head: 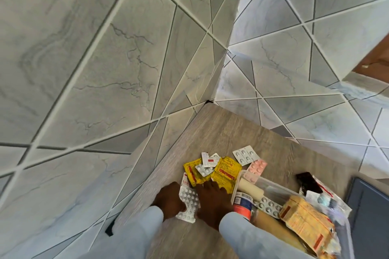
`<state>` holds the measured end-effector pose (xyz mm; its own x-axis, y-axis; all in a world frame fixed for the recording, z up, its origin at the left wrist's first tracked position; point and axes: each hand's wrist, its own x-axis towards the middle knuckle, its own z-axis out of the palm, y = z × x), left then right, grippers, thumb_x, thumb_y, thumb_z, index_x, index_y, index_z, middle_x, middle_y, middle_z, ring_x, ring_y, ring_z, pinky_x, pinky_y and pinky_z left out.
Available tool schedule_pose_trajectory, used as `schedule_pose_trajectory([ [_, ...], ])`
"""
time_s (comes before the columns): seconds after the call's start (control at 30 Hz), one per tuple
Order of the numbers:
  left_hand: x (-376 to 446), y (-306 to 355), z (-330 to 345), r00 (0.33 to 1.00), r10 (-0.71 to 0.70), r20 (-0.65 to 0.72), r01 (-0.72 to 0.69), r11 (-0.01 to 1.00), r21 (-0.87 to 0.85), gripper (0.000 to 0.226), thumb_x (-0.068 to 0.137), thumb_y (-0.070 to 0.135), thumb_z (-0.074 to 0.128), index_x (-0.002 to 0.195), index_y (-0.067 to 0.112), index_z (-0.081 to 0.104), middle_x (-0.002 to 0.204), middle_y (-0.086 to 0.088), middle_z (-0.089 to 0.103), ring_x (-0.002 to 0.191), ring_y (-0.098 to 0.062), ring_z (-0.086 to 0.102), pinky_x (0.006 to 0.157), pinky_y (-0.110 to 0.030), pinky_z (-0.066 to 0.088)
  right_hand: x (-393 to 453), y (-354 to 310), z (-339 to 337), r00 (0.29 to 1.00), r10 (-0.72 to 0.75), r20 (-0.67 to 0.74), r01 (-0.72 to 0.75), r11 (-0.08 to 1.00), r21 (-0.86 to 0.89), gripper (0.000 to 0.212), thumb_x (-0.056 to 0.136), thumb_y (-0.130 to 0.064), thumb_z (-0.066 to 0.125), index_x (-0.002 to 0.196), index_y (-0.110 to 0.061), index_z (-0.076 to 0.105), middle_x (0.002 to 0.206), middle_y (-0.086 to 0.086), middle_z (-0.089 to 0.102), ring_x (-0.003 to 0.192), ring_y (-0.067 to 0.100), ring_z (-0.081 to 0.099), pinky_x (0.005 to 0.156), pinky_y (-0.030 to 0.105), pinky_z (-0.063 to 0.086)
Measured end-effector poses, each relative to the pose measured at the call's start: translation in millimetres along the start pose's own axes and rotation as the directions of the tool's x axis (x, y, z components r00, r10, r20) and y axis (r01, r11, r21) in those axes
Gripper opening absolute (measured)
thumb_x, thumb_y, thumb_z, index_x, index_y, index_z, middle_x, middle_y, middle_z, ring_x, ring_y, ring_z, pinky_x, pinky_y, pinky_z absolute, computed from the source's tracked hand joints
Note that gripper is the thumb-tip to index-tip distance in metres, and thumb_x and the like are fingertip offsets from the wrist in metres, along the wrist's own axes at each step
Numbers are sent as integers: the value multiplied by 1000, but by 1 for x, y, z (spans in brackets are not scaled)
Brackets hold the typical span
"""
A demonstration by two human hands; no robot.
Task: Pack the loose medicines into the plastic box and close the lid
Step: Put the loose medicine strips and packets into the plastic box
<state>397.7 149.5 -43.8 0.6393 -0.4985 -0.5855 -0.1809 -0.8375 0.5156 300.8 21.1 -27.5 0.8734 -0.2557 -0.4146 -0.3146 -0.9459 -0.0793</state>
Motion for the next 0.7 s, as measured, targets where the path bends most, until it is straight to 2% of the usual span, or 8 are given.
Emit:
schedule_pose_trajectory([
  [0.13,-1,0,2,1000,1,-2,-1,998,-55,29,68,29,70,79,27,43,110,-7,61,100,-26,58,76,-30,44,-3,0,3,1000,0,-4,1,999,51,74,76,-31,67,139,-22,31,137,12,40,129,36,37,101,49,40],
  [0.23,-3,2,4,1000,13,-15,-14,996,-91,28,74,35,66,95,24,53,111,-3,61,101,-23,58,80,-29,46,-1,0,3,999,-32,28,30,996,80,75,76,-29,67,140,-21,28,138,12,37,132,37,34,105,49,38],
  [0.3,-4,2,4,1000,23,-9,-24,994,-103,31,77,35,64,103,22,54,113,-3,61,102,-22,59,81,-29,46,-1,1,2,997,-43,59,38,997,74,73,79,-20,63,142,-19,26,140,14,34,133,39,31,108,48,36],
  [0.4,-4,-1,3,999,32,3,-32,991,-126,22,77,32,62,96,28,53,113,-2,62,101,-21,59,82,-30,47,-2,2,1,995,-32,92,22,995,99,72,78,-12,63,141,-18,27,143,14,30,137,38,25,108,50,36],
  [0.53,-7,-9,-2,999,41,20,-38,991,-128,15,79,25,61,88,31,50,109,-1,62,96,-19,58,81,-29,46,-3,0,-2,990,-11,138,-3,995,97,59,81,-9,60,133,-14,35,134,16,40,127,39,38,98,49,44],
  [0.63,-9,-17,-5,999,30,29,-25,987,-161,20,80,20,62,96,28,53,112,-2,62,99,-19,59,84,-32,49,-3,-1,-1,992,8,125,-20,996,91,54,83,-13,60,131,-13,36,130,15,47,123,38,45,96,46,44],
  [0.7,-11,-22,-7,999,28,28,-23,987,-160,23,81,20,61,101,27,53,115,-1,61,103,-19,58,86,-32,49,-1,-2,-1,990,22,143,-35,995,89,58,82,-16,64,133,-14,36,131,15,49,123,37,46,97,46,44],
])
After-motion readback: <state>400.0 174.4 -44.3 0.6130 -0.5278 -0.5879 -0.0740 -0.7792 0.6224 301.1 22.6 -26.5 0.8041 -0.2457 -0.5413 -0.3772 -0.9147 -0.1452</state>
